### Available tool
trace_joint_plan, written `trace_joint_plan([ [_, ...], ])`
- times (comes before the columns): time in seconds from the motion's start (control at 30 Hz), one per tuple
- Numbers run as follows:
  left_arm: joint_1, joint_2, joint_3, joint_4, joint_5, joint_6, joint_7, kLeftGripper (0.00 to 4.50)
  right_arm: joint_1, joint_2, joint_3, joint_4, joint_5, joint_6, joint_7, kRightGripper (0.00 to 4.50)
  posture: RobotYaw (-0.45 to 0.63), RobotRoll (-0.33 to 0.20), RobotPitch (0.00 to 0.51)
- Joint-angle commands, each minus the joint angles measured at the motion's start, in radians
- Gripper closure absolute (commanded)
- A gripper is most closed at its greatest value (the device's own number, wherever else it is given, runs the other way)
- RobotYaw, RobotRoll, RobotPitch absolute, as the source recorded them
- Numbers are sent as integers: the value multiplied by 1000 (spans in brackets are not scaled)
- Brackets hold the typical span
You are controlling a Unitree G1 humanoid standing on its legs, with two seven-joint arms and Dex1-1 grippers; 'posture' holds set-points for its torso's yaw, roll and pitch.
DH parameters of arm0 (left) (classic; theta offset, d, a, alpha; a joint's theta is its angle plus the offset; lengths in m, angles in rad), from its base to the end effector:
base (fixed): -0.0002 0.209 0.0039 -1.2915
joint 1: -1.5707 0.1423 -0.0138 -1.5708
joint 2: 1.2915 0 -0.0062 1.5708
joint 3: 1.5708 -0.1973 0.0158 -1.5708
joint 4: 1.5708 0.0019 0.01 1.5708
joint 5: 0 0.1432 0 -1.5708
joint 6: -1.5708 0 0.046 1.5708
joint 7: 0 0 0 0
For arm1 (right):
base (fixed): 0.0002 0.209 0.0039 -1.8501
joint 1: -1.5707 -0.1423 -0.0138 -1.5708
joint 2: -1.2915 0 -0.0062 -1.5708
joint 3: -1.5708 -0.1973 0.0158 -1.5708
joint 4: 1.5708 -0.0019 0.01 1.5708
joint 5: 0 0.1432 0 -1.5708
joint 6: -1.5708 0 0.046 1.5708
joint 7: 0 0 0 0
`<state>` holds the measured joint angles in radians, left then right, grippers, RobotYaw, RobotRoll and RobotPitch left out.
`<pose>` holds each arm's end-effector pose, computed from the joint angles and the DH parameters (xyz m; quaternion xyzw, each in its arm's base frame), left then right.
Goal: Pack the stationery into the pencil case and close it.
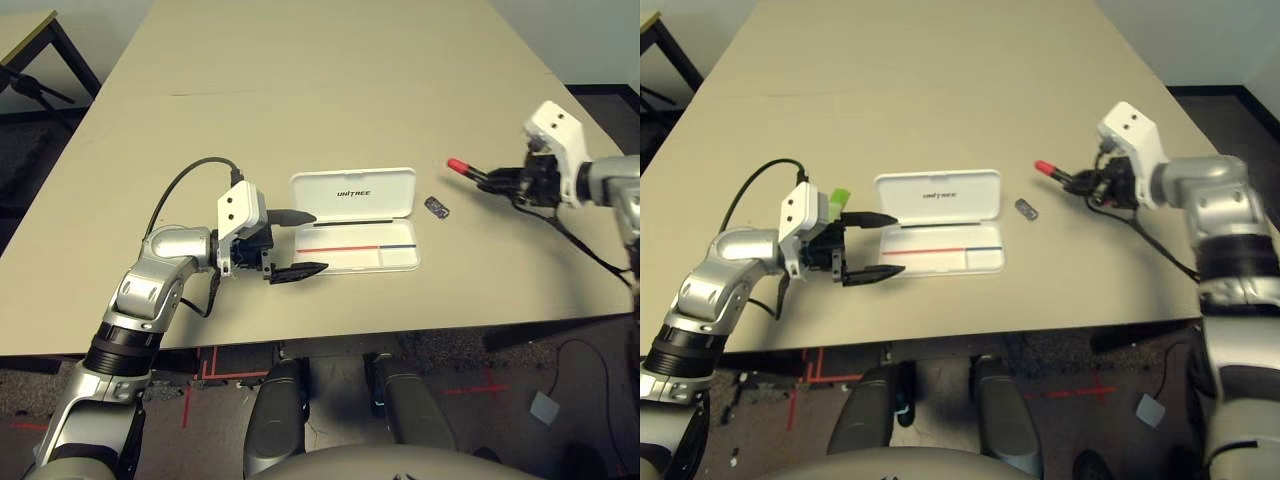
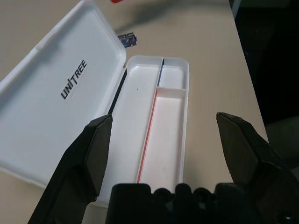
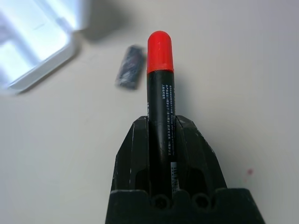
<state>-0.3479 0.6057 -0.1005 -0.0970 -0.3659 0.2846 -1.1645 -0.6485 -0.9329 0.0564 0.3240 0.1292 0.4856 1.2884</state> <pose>0.2664 0.2185 0.1386 0.1423 0.0337 -0.6052 0.7825 0.2943 -0.3235 0.2129 -0.2311 0.2452 0.4115 0.8468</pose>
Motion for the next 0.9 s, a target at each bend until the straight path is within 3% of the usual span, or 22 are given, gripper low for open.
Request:
trace_joint_plan([
  [0.03, 1, 13, 5, 25, -3, -11, -10, 0, 66, -44, -13, -116, 37, 24, 38, 3961, -54, 0, 172],
  [0.33, 12, 14, 15, 3, -15, 0, -3, 0, 160, -83, -8, -296, 148, 59, 121, 3961, -52, 0, 165],
  [0.43, 13, 11, 13, 1, -15, 2, 1, 0, 130, -39, 20, -302, 172, 52, 135, 3961, -49, 0, 162],
  [0.63, 28, 19, 21, -20, -13, 7, 10, 0, 29, 46, 146, -266, 94, -53, 152, 3961, -13, 0, 165],
  [0.9, 57, 30, 46, -48, -18, 20, 40, 0, -92, 215, 222, -204, 31, -100, 83, 3961, 24, 0, 169],
])
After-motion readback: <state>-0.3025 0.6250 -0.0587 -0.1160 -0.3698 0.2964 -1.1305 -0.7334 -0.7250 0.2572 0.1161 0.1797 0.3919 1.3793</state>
